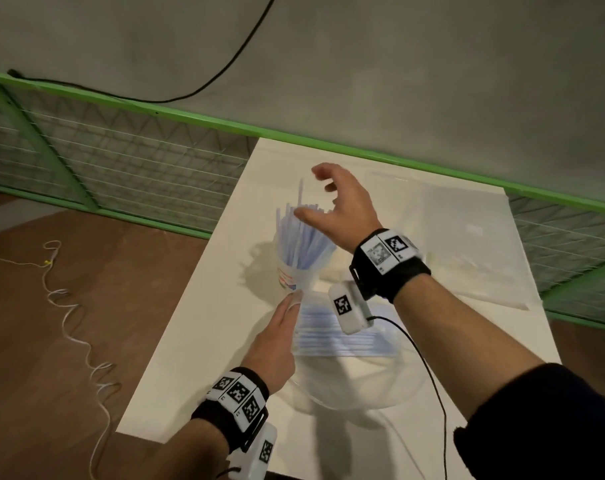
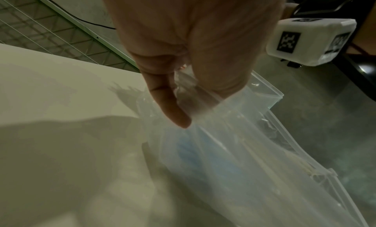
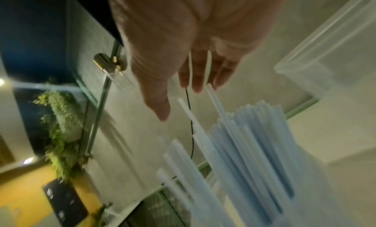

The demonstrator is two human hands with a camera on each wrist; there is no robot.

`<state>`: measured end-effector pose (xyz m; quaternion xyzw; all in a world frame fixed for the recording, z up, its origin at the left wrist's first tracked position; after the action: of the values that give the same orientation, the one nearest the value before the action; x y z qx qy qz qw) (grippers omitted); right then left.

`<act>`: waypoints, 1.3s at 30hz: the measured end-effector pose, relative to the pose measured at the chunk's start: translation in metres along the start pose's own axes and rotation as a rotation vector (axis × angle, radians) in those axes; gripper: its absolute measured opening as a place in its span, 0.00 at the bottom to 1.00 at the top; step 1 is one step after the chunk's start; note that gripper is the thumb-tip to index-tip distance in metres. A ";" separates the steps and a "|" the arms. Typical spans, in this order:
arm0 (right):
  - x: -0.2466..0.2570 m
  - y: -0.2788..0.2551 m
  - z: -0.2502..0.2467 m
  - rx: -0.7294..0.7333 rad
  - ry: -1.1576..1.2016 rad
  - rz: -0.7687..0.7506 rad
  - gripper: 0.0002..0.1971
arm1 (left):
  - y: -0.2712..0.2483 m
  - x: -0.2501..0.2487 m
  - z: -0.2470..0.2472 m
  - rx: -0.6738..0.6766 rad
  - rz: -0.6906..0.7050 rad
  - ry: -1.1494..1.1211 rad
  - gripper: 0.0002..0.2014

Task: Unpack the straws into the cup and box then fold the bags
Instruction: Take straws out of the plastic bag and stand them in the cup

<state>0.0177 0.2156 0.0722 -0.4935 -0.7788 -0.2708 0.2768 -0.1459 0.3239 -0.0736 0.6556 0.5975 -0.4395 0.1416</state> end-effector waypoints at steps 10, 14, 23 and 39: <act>-0.018 -0.032 0.054 0.257 -0.572 -0.138 0.36 | 0.000 -0.004 0.000 -0.009 -0.018 0.055 0.48; -0.014 -0.026 0.054 0.103 -0.441 -0.163 0.36 | -0.001 0.000 0.001 0.023 -0.041 0.064 0.50; 0.008 -0.031 0.021 0.023 -0.321 -0.273 0.22 | 0.003 0.001 0.005 0.031 -0.082 0.036 0.52; -0.131 -0.206 0.102 0.450 -0.677 0.163 0.26 | 0.010 -0.005 0.024 -0.021 0.032 0.022 0.52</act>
<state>-0.1415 0.1301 -0.1209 -0.5421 -0.8238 0.1067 0.1264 -0.1460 0.3008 -0.0869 0.6685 0.5928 -0.4237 0.1488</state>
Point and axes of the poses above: each hand's wrist, its own y-axis towards the middle knuckle, its own z-axis out of the palm, x = y × z, the point moved 3 cm from there along y, towards the middle knuckle, and after that the axes turned 6 degrees about x, right-handed, at the moved point
